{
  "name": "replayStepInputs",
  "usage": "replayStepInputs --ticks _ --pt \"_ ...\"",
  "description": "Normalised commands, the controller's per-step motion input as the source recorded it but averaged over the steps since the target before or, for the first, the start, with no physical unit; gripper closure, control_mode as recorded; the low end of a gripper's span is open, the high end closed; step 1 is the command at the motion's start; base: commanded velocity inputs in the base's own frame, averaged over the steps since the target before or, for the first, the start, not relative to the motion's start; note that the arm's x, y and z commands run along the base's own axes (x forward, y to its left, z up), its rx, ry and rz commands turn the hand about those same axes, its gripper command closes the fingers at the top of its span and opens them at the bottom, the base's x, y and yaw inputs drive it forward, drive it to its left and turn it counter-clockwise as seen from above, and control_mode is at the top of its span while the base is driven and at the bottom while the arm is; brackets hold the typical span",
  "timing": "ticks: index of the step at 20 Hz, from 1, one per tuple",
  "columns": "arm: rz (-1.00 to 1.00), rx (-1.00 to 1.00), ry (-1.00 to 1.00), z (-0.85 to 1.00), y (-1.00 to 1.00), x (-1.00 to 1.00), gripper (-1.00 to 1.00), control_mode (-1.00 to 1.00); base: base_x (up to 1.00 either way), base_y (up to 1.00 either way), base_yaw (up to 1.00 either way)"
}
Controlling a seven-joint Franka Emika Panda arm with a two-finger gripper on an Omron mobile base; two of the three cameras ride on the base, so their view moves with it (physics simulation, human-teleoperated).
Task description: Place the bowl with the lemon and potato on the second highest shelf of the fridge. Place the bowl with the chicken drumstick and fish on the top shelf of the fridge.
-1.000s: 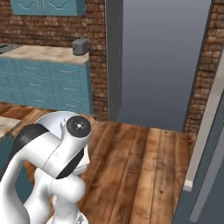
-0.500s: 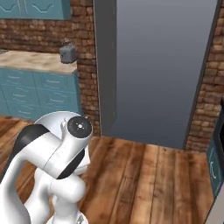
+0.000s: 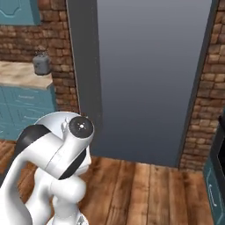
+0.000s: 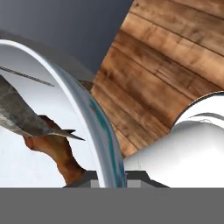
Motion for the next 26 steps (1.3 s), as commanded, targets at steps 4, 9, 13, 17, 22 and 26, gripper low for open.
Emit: replayStepInputs --ticks 4,9,13,17,22,26 --pt "0.0 0.0 0.0 0.0 0.0 0.0 1.0 1.0 0.77 0.54 -0.75" --pt "0.0 0.0 0.0 0.0 0.0 0.0 1.0 1.0 0.6 0.58 -0.82" --pt "0.0 0.0 0.0 0.0 0.0 0.0 1.0 1.0 0.6 0.59 -0.82" --pt "0.0 0.0 0.0 0.0 0.0 0.0 1.0 1.0 0.28 0.38 -0.91" --pt "0.0 0.0 0.0 0.0 0.0 0.0 1.0 1.0 0.0 0.12 -0.99" --pt "0.0 0.0 0.0 0.0 0.0 0.0 1.0 1.0 0.36 0.06 -0.82"
